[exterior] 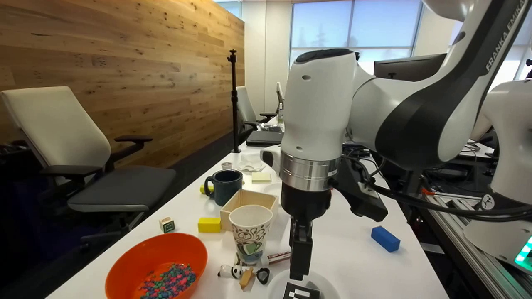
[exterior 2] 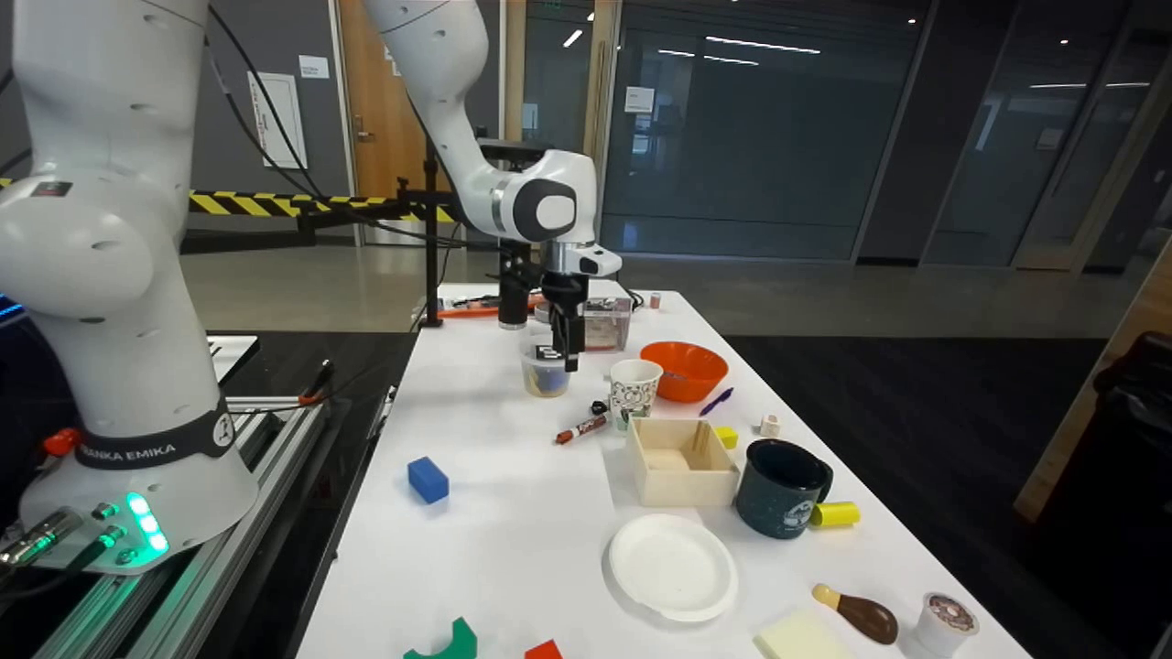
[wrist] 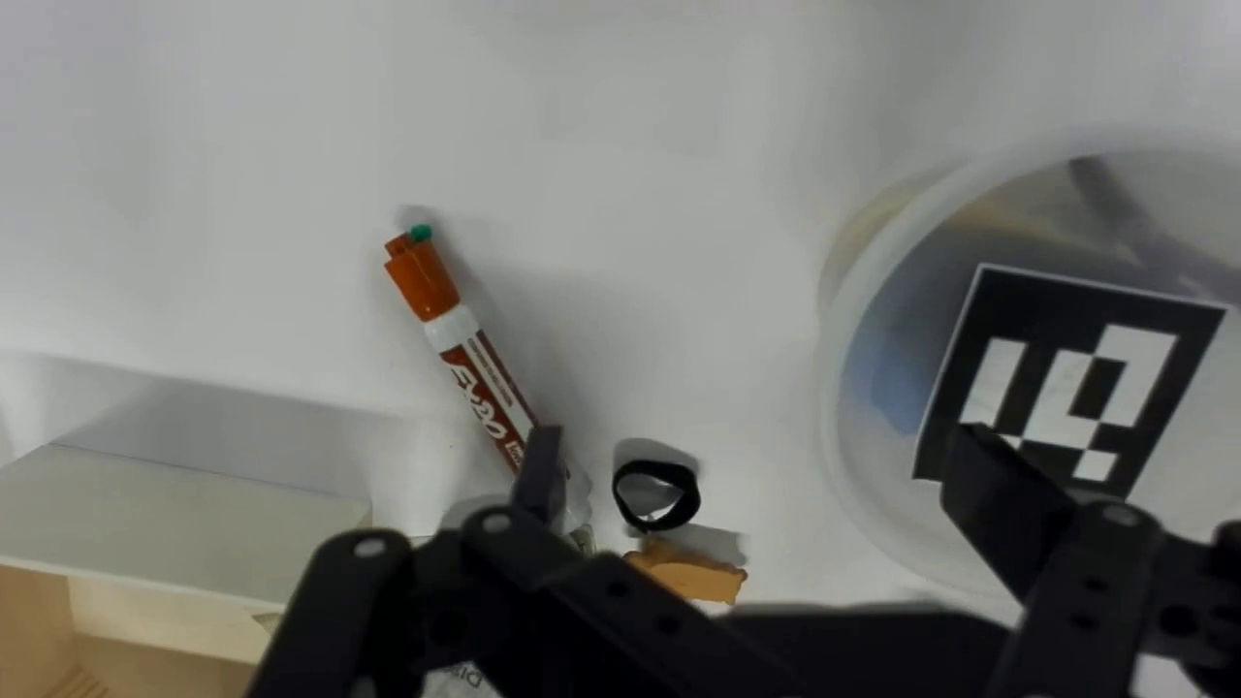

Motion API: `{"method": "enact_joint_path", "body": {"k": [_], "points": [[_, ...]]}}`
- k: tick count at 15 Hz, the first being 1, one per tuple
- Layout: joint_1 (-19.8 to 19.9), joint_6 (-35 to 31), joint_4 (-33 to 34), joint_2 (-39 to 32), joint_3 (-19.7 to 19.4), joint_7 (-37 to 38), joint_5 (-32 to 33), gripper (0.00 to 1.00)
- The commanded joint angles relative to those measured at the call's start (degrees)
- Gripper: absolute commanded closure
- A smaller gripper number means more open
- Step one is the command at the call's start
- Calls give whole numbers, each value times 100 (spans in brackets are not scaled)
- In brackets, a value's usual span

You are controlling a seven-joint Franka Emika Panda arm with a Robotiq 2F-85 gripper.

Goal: Remove the lid from the clear container.

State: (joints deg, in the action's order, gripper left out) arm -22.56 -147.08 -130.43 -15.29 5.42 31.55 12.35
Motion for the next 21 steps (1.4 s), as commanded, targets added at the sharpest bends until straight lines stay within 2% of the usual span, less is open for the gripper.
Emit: {"method": "enact_joint_path", "body": {"k": [1,8,18,19,20,21], "points": [[93,145,-182,257,195,-103,-216,0],[202,275,-124,153,295,-197,-333,0],[378,265,-153,-56,474,-764,-964,0],[383,256,-161,-61,473,-785,-998,23],[387,255,-171,-55,468,-808,-1019,26],[386,239,-182,-48,457,-811,-1010,34]]}}
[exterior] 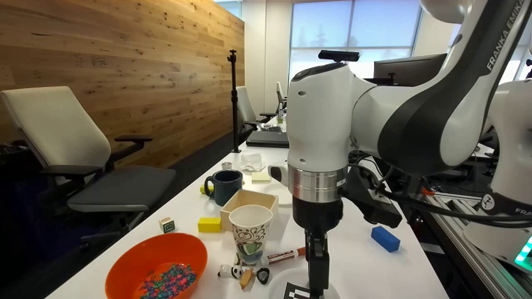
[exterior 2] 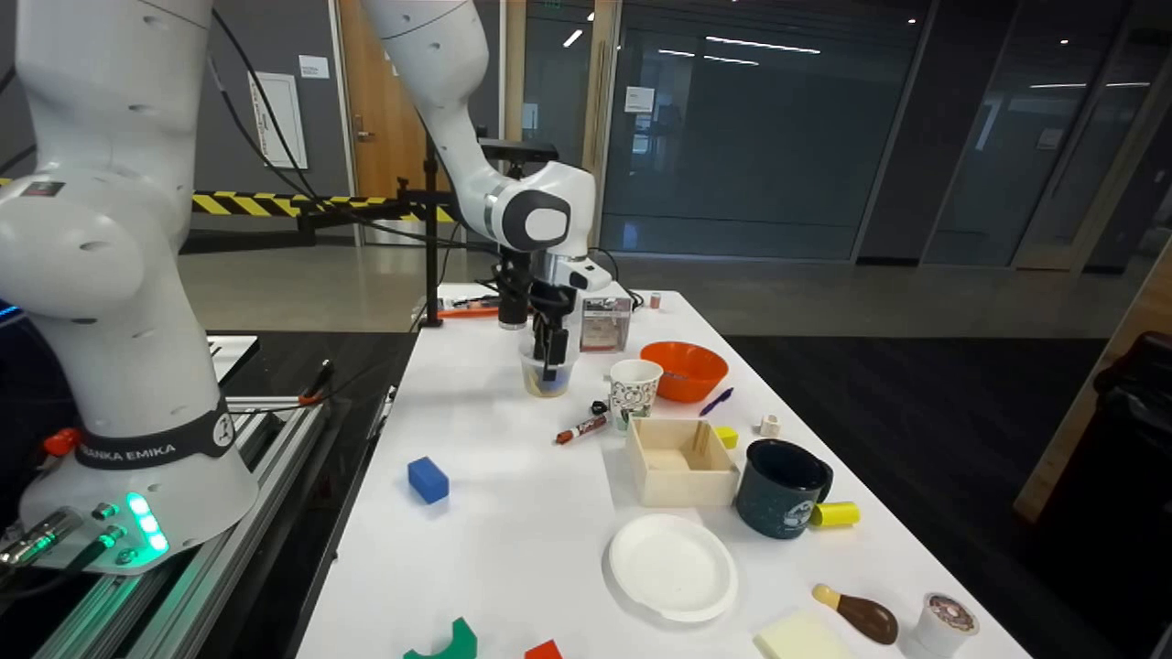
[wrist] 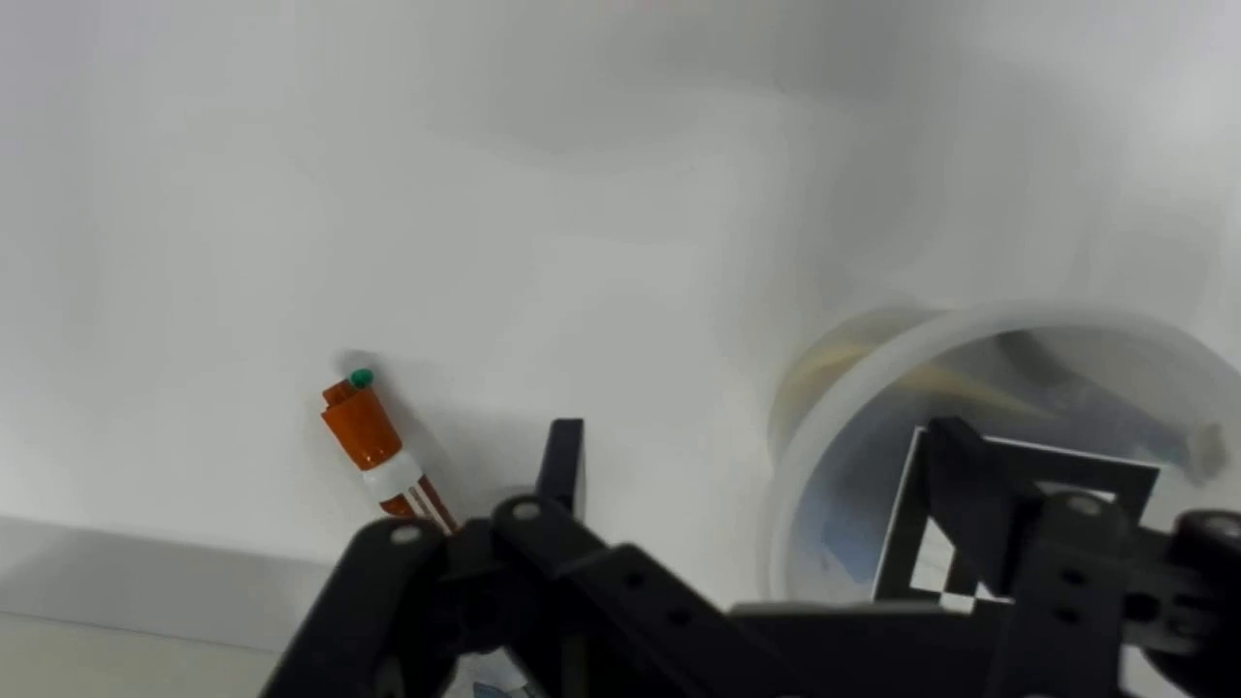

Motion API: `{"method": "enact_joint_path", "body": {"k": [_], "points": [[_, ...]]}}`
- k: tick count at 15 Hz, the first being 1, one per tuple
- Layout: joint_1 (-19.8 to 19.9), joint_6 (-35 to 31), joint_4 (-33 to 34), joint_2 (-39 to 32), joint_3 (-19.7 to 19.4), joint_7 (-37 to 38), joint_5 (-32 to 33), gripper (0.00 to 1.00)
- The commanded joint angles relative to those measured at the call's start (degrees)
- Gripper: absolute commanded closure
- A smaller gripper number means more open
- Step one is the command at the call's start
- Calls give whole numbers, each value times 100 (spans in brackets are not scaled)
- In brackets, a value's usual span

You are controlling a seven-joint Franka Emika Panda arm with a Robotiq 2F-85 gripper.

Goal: Remove the lid from the clear container.

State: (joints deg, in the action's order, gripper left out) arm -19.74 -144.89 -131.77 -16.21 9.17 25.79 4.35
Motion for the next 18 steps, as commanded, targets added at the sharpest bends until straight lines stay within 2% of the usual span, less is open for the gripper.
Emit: {"method": "enact_joint_path", "body": {"k": [1,9,12,15,18], "points": [[111,15,-58,55,82,-249,-218,41],[73,3,-105,70,73,-244,-119,98],[29,9,-114,52,24,-161,6,99],[-319,-342,-224,182,-362,725,1023,97],[-476,-364,-217,273,-523,1249,1690,97]]}}
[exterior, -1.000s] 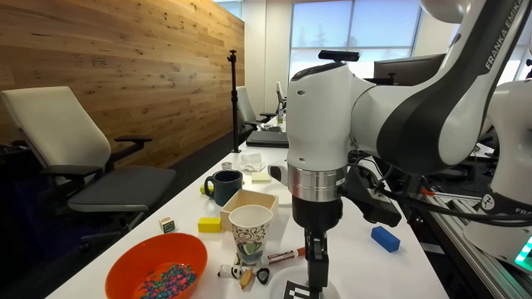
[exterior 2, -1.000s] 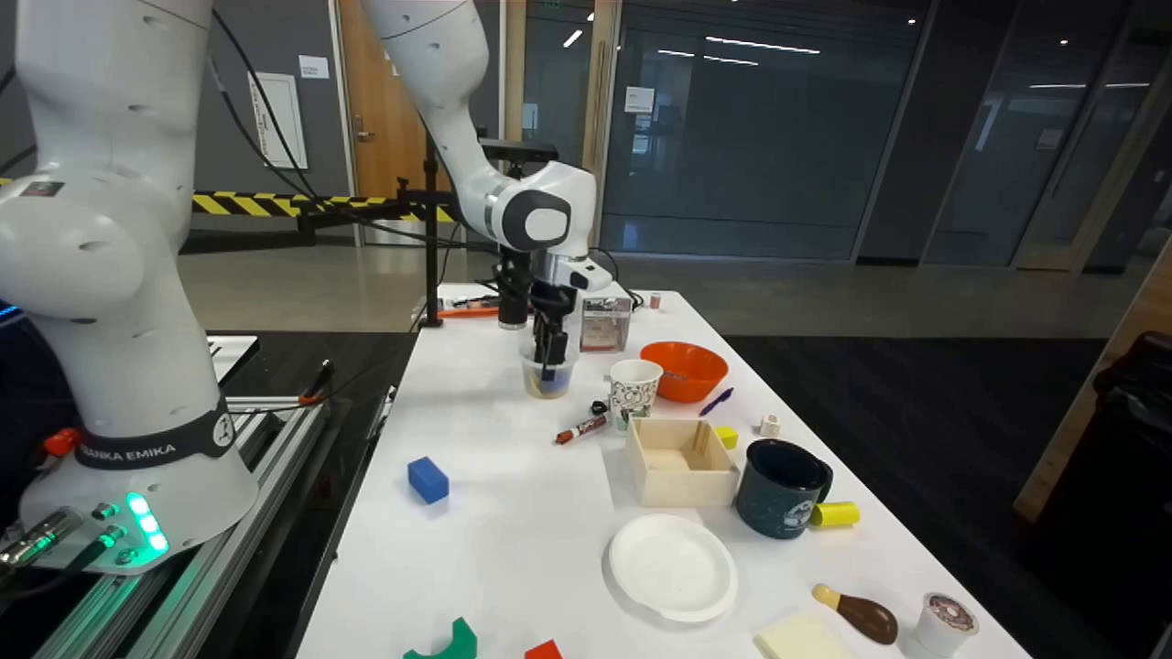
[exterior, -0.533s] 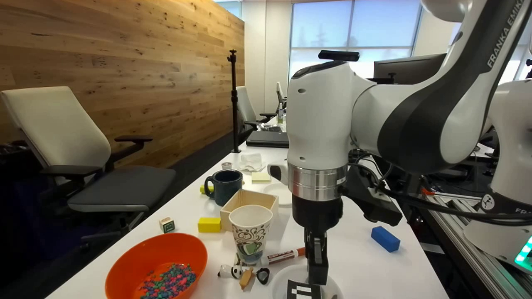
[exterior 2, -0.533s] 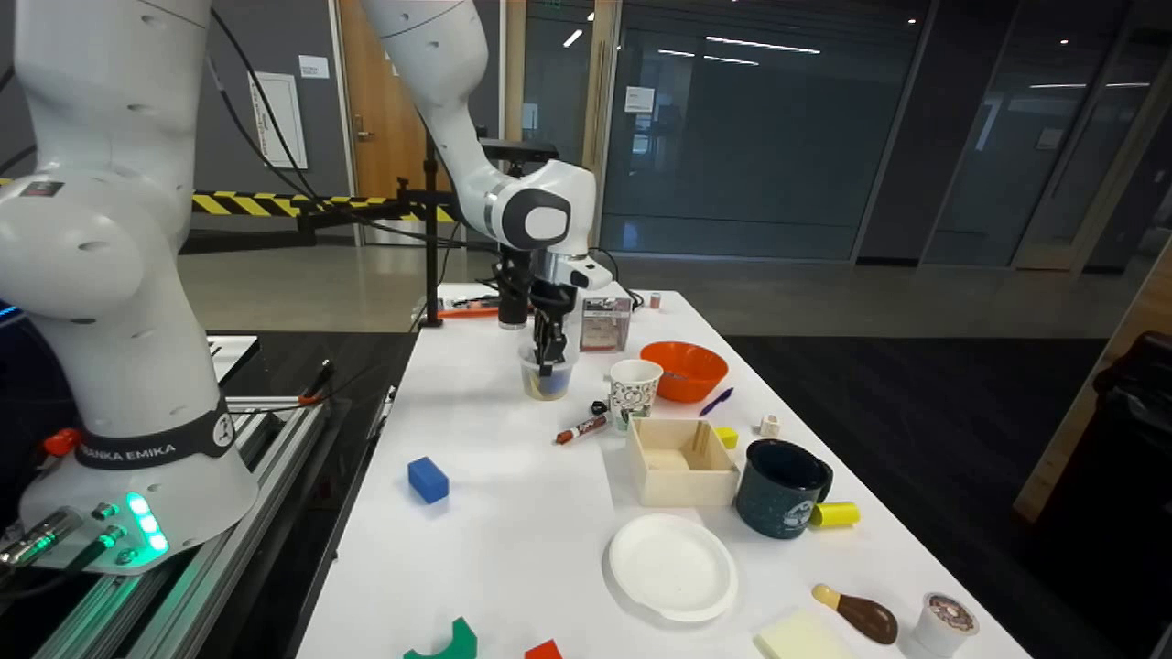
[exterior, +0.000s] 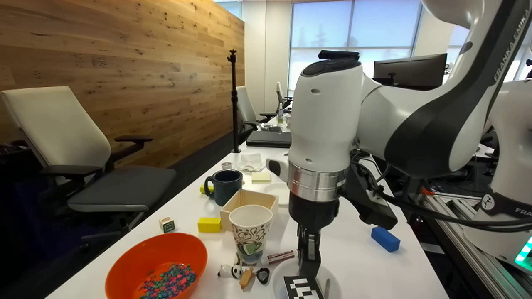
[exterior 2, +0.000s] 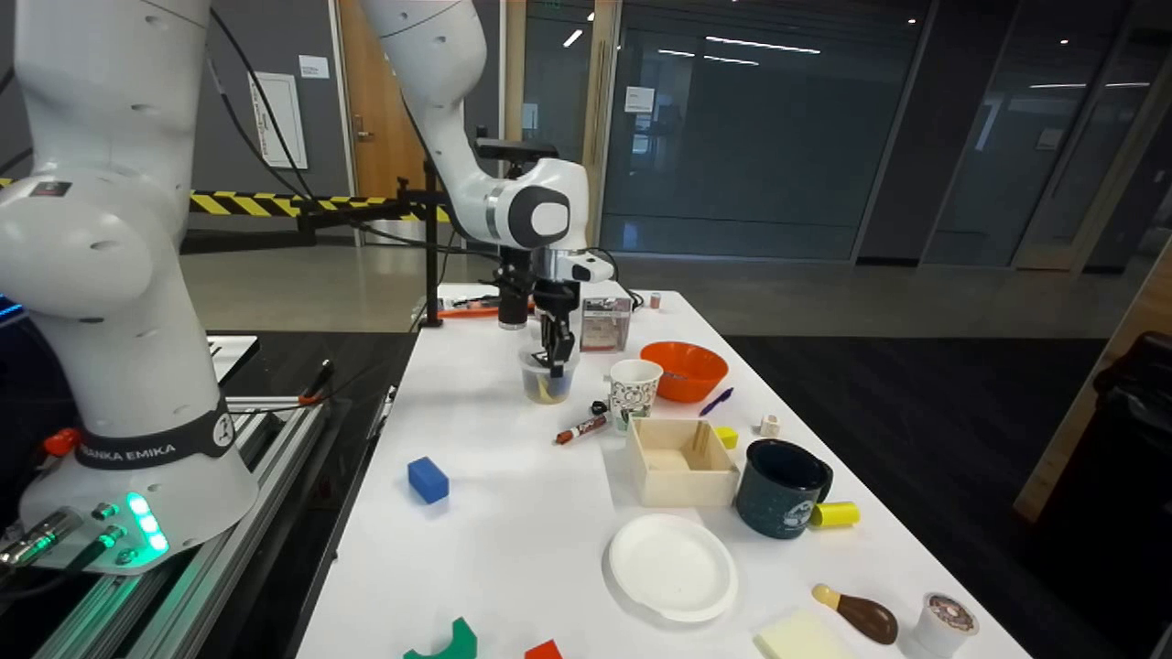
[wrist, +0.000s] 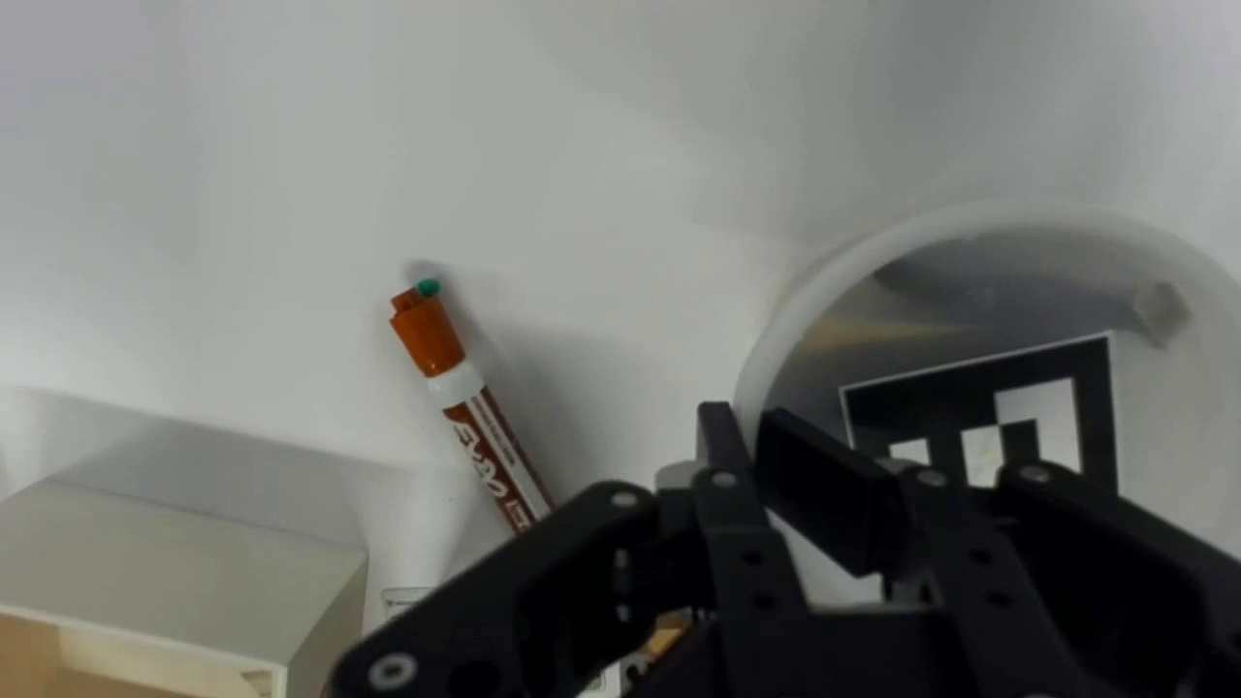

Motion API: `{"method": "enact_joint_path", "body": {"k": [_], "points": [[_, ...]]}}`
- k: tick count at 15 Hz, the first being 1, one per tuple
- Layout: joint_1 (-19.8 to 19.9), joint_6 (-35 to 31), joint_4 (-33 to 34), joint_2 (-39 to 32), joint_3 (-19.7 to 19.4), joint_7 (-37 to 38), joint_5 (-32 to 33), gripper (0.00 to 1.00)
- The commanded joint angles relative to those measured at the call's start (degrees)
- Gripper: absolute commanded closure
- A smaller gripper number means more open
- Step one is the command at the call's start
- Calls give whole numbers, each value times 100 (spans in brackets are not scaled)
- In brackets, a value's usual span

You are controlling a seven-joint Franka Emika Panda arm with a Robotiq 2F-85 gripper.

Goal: Remove the lid from the clear container.

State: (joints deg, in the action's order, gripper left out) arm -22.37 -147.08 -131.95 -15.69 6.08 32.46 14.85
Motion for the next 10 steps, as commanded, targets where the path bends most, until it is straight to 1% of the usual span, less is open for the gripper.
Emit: {"method": "enact_joint_path", "body": {"k": [1,4,7,8,9,10], "points": [[-238,-103,-173,232,-228,708,784,97],[-268,-19,-152,287,-211,985,1104,97],[-394,-18,-98,300,-326,1626,1891,97],[-383,30,-80,293,-291,1710,2019,97],[-331,63,-90,303,-208,1682,1995,97],[-246,99,-102,311,-91,1509,1799,97]]}}
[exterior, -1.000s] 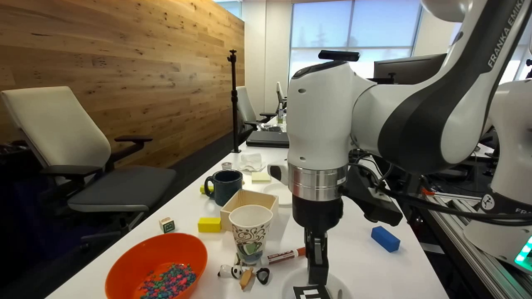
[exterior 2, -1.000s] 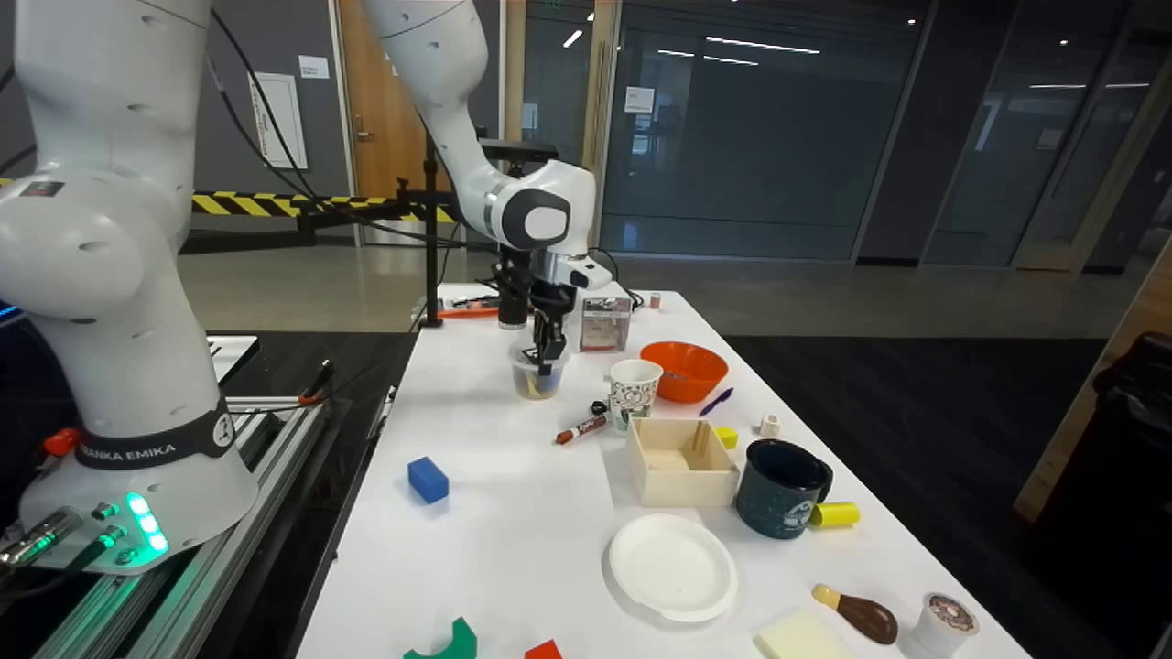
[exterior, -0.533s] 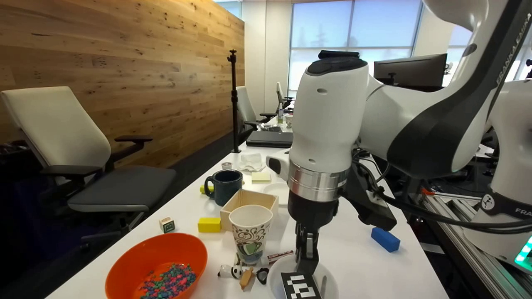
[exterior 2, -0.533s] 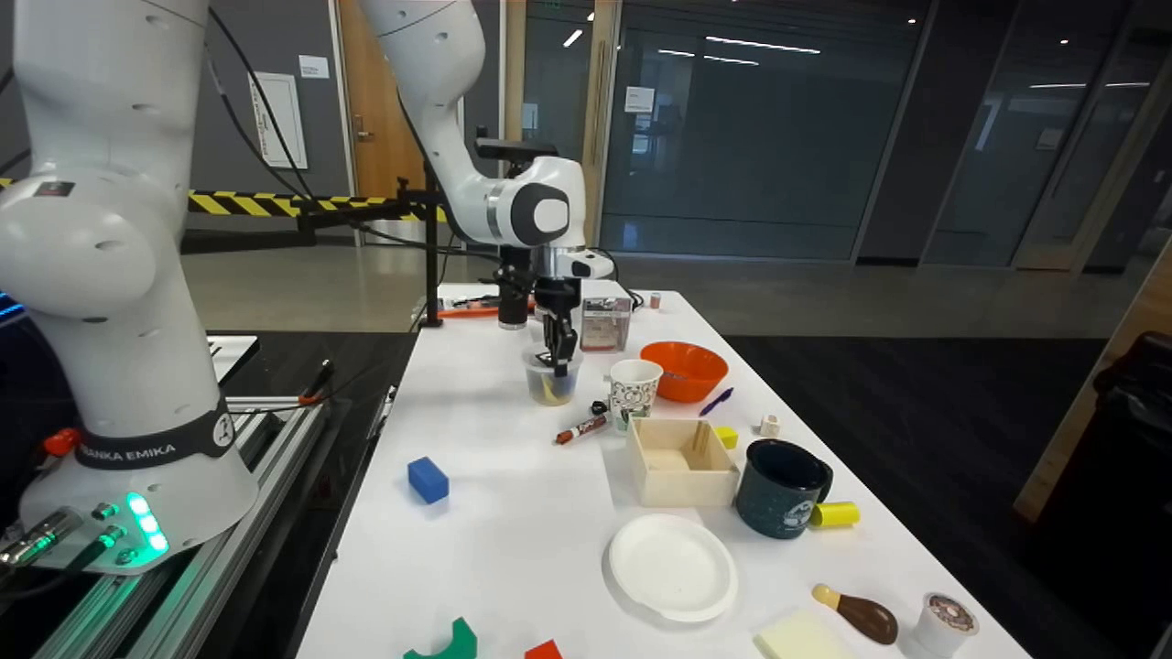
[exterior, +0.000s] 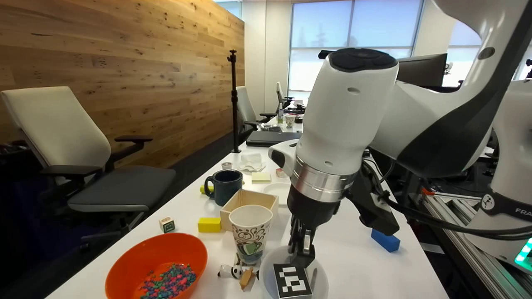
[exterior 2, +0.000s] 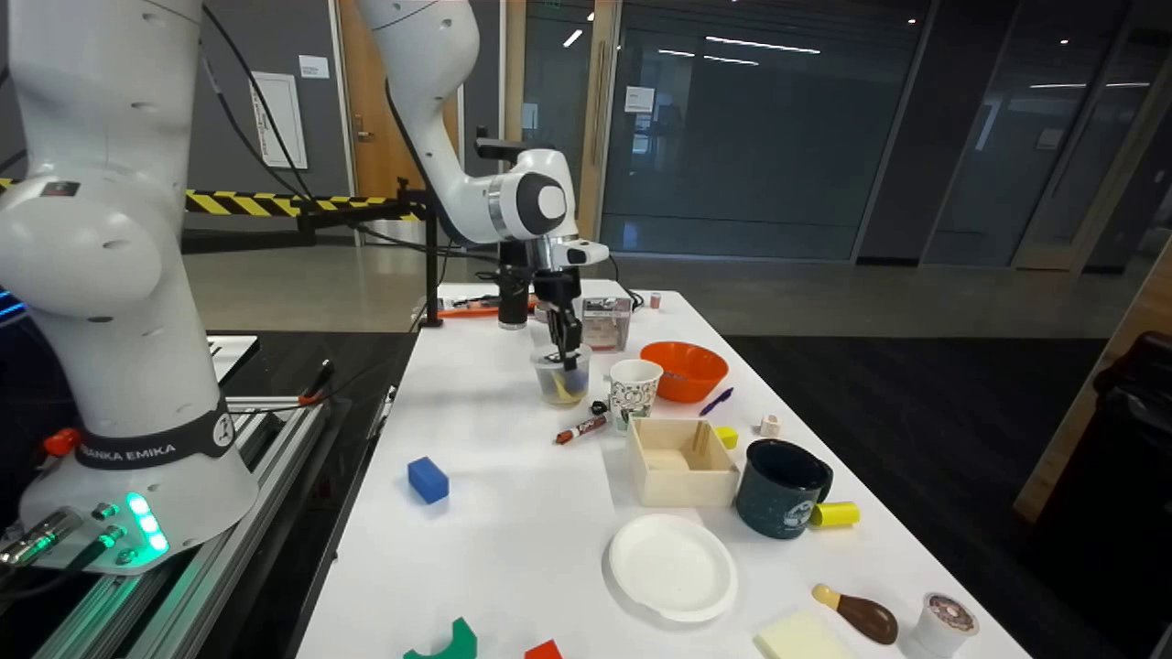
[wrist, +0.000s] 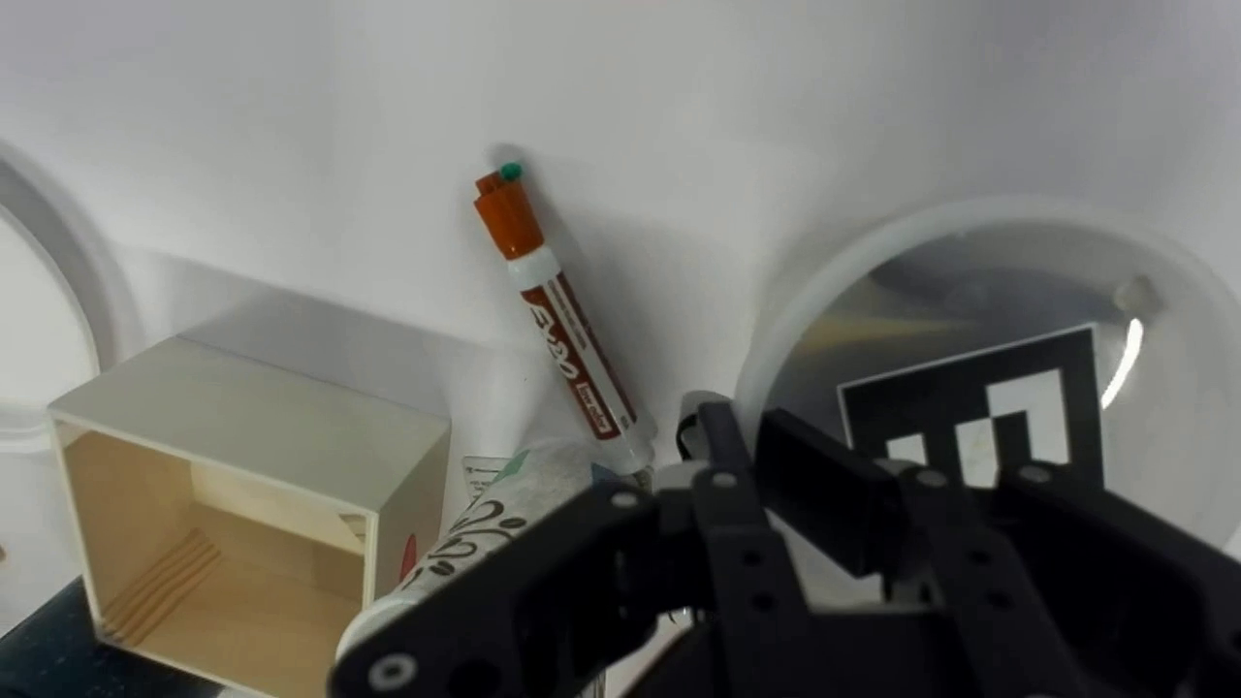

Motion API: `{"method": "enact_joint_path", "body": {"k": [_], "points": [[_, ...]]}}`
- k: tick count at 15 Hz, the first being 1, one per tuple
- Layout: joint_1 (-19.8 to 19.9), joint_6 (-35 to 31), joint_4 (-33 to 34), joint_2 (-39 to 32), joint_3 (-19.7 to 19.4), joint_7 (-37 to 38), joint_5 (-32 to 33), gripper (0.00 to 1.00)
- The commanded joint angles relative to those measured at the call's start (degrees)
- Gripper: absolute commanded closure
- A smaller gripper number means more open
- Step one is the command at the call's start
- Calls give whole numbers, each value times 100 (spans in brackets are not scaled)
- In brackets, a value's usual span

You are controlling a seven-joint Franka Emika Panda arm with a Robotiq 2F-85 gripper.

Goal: Remove the lid from the clear container.

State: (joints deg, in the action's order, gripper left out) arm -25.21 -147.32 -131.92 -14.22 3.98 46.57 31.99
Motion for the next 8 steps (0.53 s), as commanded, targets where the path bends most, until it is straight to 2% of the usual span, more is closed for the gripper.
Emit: {"method": "enact_joint_path", "body": {"k": [1,4,8], "points": [[81,148,-110,172,184,-22,-40,97],[198,277,-123,206,391,-437,-430,97],[356,500,-119,198,710,-1453,-1254,97]]}}
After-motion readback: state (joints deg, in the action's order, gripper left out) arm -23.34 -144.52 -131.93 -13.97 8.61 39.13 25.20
